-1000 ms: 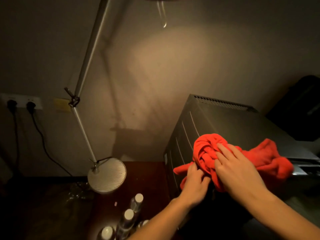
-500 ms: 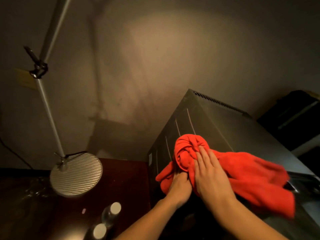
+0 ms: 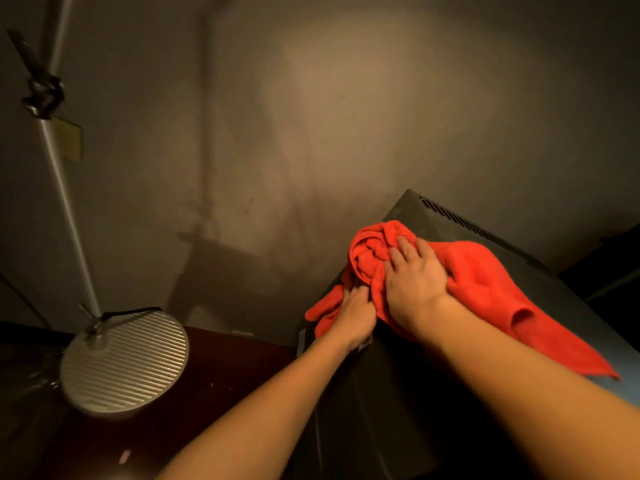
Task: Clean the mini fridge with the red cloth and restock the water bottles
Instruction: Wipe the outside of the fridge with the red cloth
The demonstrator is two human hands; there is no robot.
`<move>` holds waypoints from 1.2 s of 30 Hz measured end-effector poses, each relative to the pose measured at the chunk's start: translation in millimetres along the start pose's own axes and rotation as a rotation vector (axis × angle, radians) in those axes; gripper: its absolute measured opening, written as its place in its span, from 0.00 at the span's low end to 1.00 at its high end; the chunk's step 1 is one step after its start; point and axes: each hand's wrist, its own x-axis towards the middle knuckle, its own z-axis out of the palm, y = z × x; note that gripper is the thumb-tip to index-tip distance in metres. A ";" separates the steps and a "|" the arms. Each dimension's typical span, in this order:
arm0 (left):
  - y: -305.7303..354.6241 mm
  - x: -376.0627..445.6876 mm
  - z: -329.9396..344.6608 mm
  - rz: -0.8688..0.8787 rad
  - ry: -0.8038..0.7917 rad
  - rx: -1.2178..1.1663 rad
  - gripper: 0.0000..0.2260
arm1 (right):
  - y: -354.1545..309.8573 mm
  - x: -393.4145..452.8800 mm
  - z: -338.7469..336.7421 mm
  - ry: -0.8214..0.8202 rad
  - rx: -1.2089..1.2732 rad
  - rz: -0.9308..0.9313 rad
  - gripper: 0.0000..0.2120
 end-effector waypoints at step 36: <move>11.9 -30.3 -23.1 0.024 -0.024 -0.169 0.35 | 10.2 16.7 -2.7 0.125 0.053 -0.134 0.37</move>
